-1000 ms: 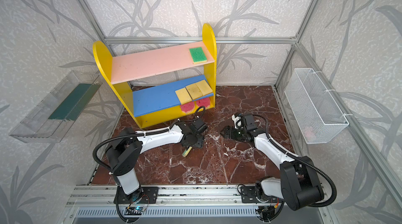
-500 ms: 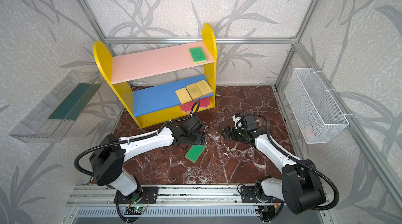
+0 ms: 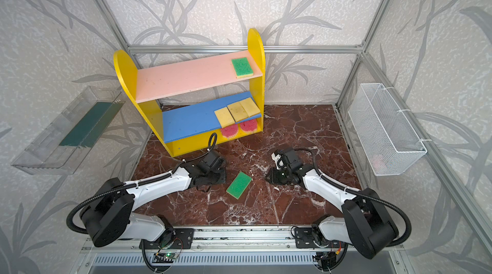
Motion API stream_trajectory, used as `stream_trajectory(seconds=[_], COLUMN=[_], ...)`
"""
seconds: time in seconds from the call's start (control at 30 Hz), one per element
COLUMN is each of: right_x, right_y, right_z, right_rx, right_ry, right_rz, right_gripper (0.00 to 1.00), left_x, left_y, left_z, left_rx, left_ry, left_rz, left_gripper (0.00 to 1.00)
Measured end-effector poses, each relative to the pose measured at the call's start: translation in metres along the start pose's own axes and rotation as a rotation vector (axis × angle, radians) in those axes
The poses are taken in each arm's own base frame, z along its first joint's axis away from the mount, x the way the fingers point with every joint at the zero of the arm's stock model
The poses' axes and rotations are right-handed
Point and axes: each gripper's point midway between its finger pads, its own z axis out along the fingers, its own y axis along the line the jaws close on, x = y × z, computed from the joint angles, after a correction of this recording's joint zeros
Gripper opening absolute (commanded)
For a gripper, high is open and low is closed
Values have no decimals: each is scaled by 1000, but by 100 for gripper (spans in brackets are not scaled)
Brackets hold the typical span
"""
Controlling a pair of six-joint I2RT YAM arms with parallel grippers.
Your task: Place and organize the cleaning sponges onto the shelf
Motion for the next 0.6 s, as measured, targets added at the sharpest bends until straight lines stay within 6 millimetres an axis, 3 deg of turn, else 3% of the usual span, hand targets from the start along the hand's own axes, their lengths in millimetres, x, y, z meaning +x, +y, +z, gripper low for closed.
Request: stream_trajectory(seconds=[0.13, 0.3, 0.47, 0.6], right_x=[16, 29, 25, 17], right_y=[1, 6, 22, 33], right_z=[21, 40, 52, 62], right_rx=[11, 11, -23, -52], right_ry=[71, 127, 128, 130], right_rz=[1, 2, -5, -9], right_gripper=[16, 16, 16, 16], left_x=[-11, -4, 14, 17], left_y=[-6, -5, 2, 2], left_z=[3, 18, 28, 28], left_rx=[37, 41, 56, 87], left_ry=[-28, 18, 52, 37], left_rz=[-14, -4, -7, -15], left_gripper=[11, 6, 6, 6])
